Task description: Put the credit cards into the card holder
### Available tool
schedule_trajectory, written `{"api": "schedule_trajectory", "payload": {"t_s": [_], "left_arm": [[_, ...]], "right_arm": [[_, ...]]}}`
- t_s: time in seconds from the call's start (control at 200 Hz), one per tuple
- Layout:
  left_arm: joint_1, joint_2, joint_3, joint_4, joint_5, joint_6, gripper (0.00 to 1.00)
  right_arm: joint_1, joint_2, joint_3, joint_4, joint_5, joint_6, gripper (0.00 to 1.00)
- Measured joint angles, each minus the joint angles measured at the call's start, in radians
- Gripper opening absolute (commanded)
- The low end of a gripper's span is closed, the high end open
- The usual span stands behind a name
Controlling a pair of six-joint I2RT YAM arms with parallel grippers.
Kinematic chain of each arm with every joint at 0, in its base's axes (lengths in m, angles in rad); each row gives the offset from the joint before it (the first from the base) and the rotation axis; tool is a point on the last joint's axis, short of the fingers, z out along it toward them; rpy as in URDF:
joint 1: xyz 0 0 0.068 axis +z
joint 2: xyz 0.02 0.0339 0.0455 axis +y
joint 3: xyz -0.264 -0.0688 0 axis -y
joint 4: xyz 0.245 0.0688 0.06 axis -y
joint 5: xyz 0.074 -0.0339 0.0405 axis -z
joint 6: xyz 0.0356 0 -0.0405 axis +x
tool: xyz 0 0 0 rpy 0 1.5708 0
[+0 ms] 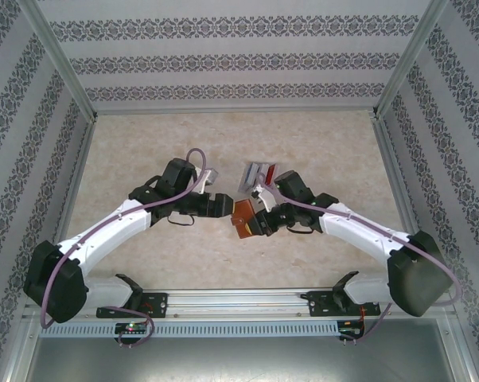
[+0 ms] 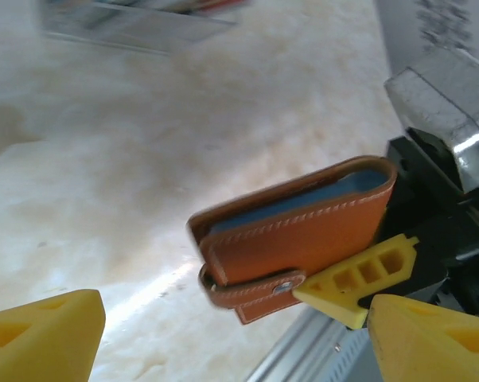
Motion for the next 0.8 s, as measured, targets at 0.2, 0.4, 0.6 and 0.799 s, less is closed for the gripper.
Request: {"api": "schedule_trajectory", "payload": {"t_s": [0.2, 0.4, 0.6, 0.799], "left_arm": [[-0.029, 0.034, 0.004, 0.005, 0.124, 0.098, 0.52], [-0.034, 0.028, 0.019, -0.024, 0.163, 0.150, 0.05], [-0.035, 0.019, 0.019, -0.013, 0.198, 0.168, 0.00], [-0.036, 0.017, 0.018, 0.045, 0.146, 0.127, 0.00]], "right_arm": [[0.000, -0.067, 0.019, -0.075, -0.091, -0.162, 0.12], [-0.003, -0.026, 0.080, -0.171, -0.137, -0.231, 0.11], [-0.006, -0.006, 0.099, -0.198, -0.141, -0.241, 0.49], [-0.056, -0.114, 0.035, -0.067, -0.061, -0.089, 0.58]]}}
